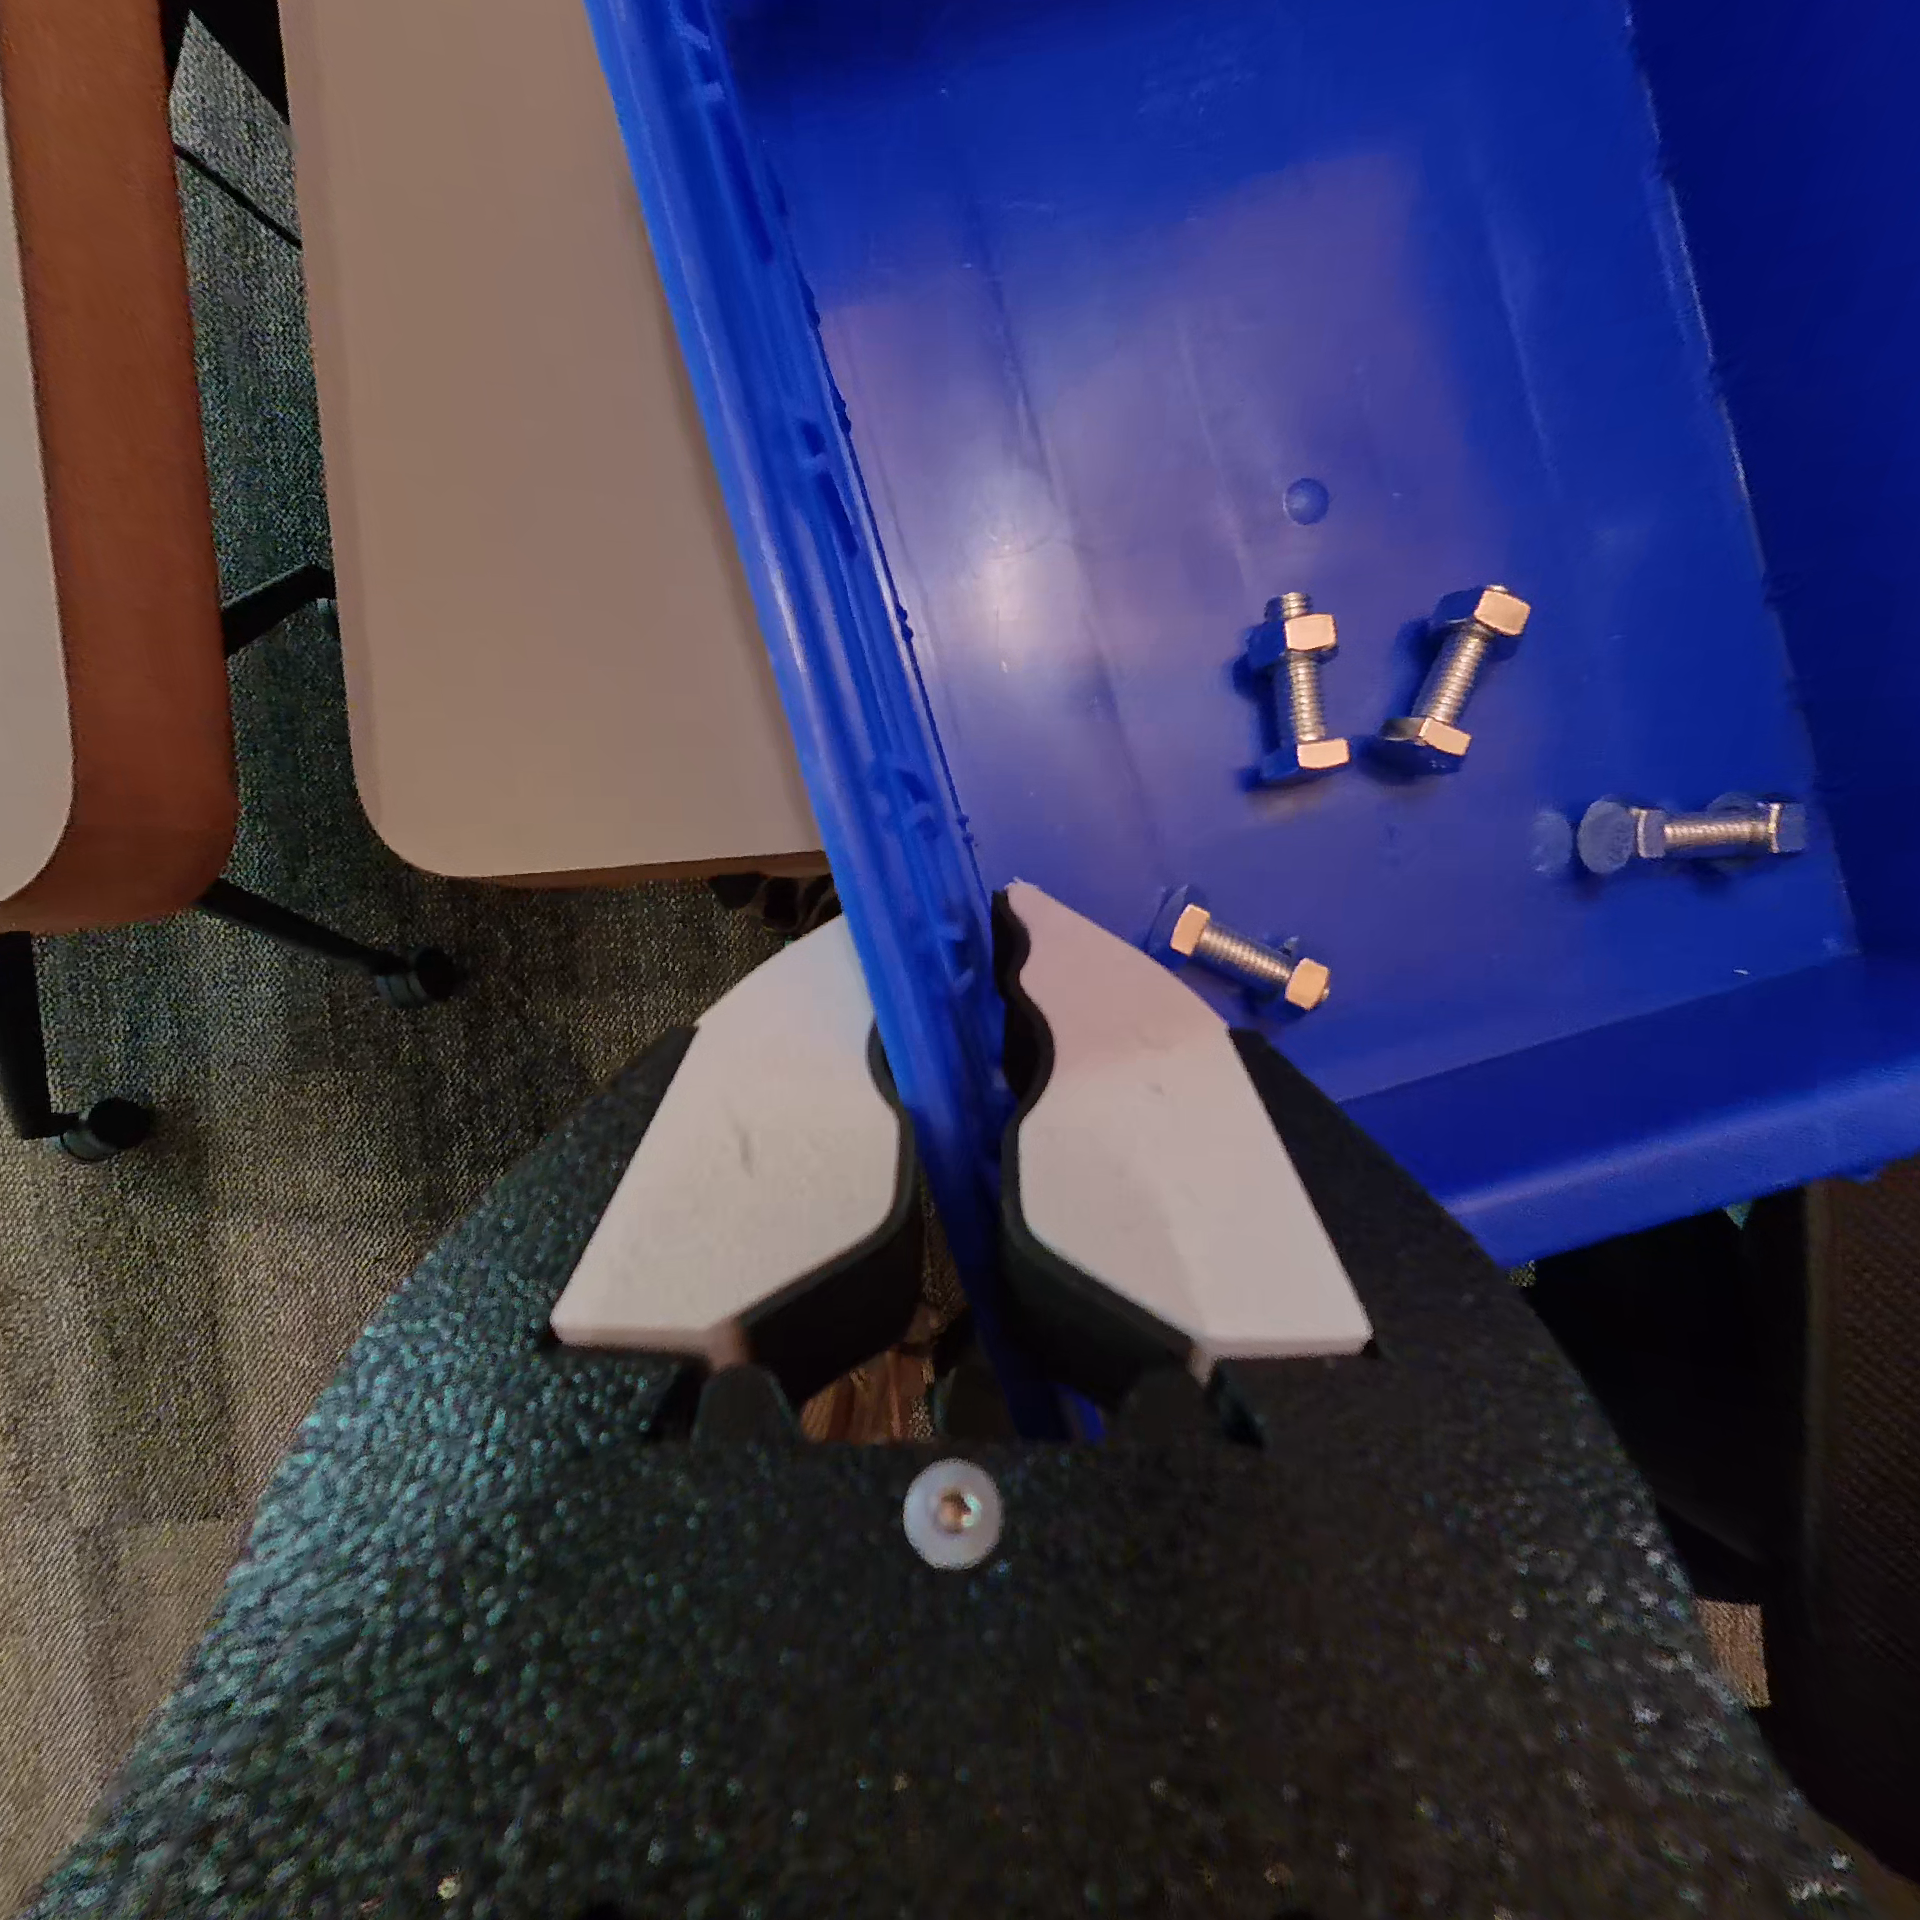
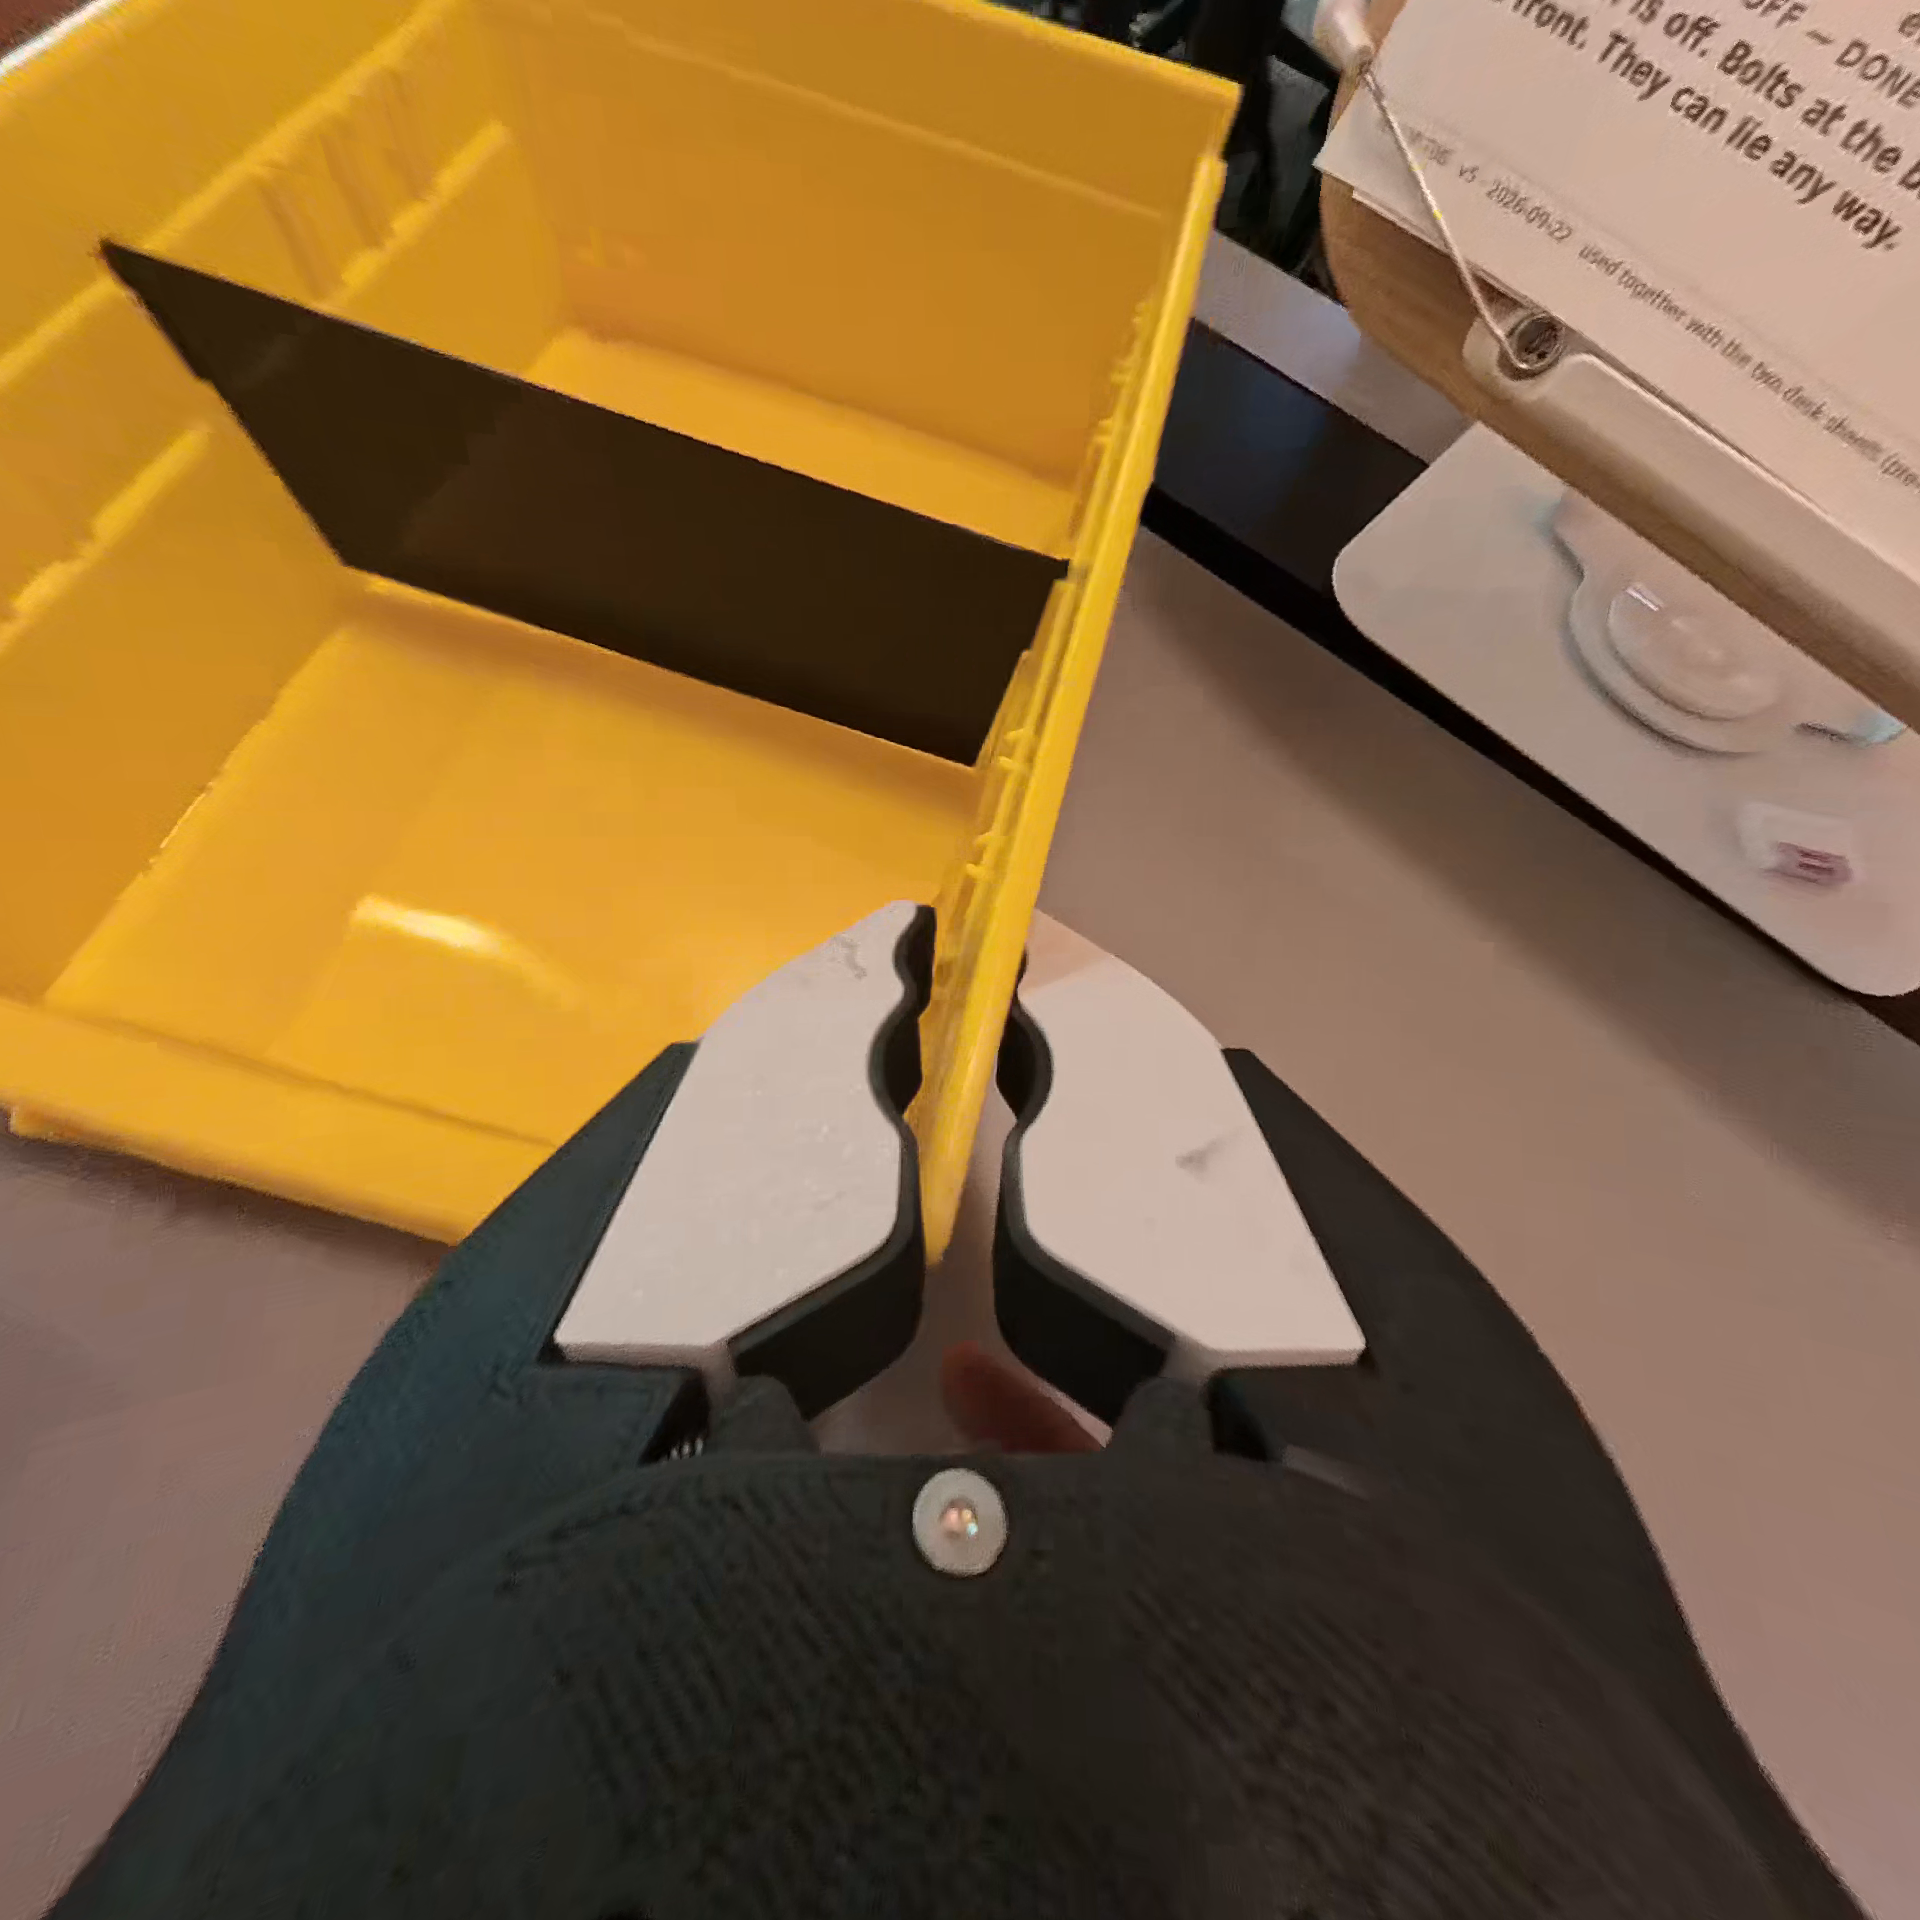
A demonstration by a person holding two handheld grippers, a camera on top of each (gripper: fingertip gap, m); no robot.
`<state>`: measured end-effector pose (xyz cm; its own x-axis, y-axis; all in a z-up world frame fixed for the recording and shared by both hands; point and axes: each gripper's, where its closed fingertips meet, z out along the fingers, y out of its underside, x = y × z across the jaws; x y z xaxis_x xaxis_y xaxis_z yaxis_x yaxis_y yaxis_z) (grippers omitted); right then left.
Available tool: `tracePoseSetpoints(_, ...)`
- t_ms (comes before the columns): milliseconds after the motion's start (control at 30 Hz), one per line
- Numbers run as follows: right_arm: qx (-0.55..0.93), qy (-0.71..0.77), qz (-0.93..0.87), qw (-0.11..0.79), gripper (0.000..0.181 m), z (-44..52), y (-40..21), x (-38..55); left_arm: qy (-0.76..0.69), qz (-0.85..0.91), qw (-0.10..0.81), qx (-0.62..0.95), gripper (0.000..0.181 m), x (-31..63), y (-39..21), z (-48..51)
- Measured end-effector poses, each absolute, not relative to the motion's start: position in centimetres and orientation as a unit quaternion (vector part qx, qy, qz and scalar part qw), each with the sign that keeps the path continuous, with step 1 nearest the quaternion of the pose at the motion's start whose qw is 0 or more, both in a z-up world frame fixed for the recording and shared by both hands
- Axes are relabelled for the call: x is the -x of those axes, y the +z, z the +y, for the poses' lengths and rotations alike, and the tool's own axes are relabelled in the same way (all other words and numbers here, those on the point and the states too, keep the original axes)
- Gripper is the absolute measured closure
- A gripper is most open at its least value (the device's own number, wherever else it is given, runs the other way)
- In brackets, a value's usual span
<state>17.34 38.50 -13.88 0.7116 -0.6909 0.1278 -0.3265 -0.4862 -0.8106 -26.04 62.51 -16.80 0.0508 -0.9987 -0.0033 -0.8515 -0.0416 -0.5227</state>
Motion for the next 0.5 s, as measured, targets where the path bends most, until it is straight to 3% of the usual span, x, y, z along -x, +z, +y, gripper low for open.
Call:
tracePoseSetpoints(300,0.855,-0.18,0.221,0.434,0.174,31.8,-12.5,-14.0,-0.179,0.665,0.192,0.699,0.171,25.3,-16.6,62.8)
tracePoseSetpoints(500,0.877,-0.156,0.191,0.413,0.175,22.6,-12.5,-13.1,-0.197,0.666,0.169,0.699,0.172,18.9,-16.6,62.8)
